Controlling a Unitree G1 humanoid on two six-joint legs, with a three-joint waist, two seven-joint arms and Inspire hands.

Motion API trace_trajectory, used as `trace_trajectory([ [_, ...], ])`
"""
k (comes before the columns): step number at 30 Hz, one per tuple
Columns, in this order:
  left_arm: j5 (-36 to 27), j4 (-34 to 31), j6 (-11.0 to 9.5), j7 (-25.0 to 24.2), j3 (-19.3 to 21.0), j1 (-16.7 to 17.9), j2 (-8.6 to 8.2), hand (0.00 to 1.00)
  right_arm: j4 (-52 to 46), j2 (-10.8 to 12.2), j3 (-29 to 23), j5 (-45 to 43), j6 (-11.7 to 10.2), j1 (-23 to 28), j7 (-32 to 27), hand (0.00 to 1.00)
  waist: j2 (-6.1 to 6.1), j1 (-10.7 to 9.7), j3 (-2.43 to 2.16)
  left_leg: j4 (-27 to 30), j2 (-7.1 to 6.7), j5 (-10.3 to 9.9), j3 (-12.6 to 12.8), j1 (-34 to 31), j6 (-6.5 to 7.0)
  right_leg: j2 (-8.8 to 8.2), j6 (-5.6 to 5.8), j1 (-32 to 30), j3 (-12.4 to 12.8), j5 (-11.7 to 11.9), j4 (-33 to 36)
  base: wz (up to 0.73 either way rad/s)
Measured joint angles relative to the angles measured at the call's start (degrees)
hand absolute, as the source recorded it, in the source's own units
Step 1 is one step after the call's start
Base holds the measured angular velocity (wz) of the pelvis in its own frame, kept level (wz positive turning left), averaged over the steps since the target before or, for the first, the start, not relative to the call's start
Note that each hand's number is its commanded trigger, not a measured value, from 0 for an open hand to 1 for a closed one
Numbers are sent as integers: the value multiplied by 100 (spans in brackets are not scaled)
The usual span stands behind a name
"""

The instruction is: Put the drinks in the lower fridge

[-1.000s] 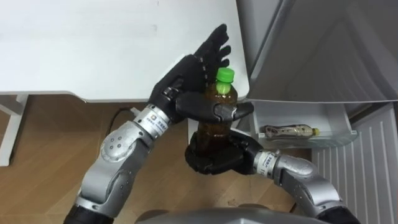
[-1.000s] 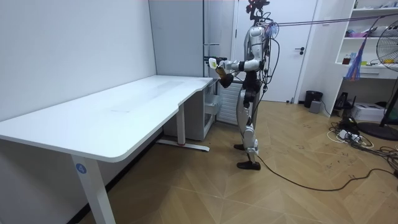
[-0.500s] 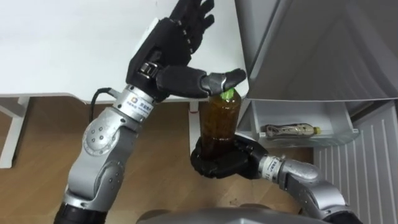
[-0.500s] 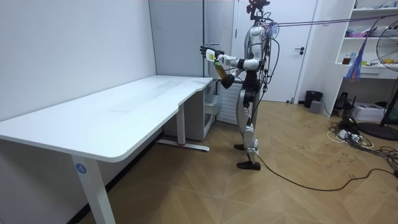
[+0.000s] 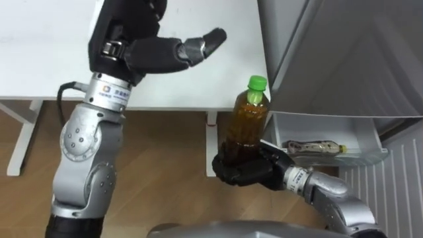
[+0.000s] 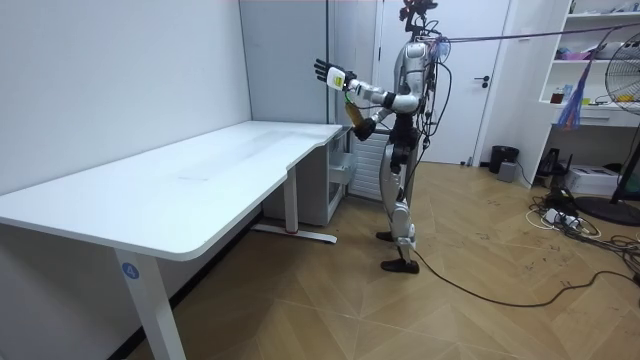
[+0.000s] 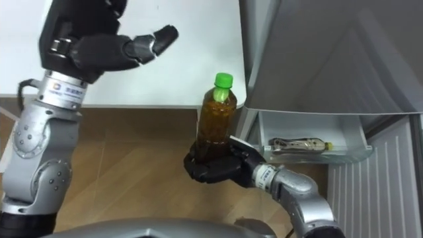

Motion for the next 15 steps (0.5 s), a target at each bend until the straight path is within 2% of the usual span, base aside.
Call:
trace_trajectory([
  [2,120,2,-4,272,198,26,-9,0,-1,-65,-70,-7,1,79,55,100,39,110,-3,-5,0,0,0,38,0,-2,1,44,-16,-1,7,-3],
  [5,307,17,-4,649,597,45,-16,0,-1,-74,-309,-12,2,96,108,100,59,169,9,-31,1,0,-5,38,0,-3,0,42,-32,0,5,0],
  [11,309,257,-26,1375,1015,285,-19,0,-1,-69,-619,-3,2,344,-125,100,144,407,18,-63,0,0,-34,74,0,-3,-1,65,-67,0,-16,1],
  [15,313,307,-30,1604,1251,472,-26,0,-3,-69,-638,-19,2,426,-167,100,144,454,13,-61,0,1,-58,55,0,-9,-1,43,-108,-1,-18,0],
])
